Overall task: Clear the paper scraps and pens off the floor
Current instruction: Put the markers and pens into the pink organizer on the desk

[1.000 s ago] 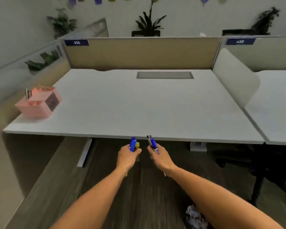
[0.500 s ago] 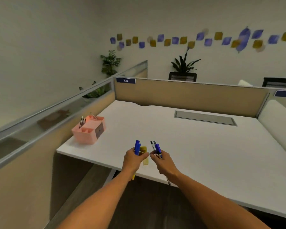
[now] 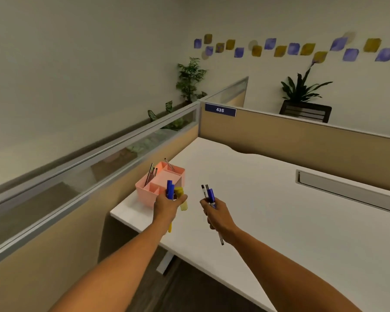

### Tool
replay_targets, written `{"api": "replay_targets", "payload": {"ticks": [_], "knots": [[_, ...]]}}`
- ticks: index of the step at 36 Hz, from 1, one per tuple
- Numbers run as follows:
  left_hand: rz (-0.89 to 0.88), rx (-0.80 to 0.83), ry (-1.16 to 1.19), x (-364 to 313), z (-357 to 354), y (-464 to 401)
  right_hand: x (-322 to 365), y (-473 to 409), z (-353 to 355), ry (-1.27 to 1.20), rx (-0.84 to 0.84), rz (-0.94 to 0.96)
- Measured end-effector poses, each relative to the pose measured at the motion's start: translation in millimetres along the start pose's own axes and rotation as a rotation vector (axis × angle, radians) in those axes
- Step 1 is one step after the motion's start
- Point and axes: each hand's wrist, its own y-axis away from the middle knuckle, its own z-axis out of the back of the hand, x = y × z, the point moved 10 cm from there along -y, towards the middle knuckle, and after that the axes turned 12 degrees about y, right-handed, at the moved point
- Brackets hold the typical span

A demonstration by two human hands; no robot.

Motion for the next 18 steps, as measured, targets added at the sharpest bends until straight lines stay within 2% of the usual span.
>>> {"api": "replay_targets", "payload": {"ticks": [9,18], "knots": [[-0.132,-0.246,0.08,-40,45,-89,50,-111,-32,-0.021,0.14,0.088],[-0.211,-0.403,0.115,-63,55,-139,75,-166,-49,-0.013,0.198,0.146]]}}
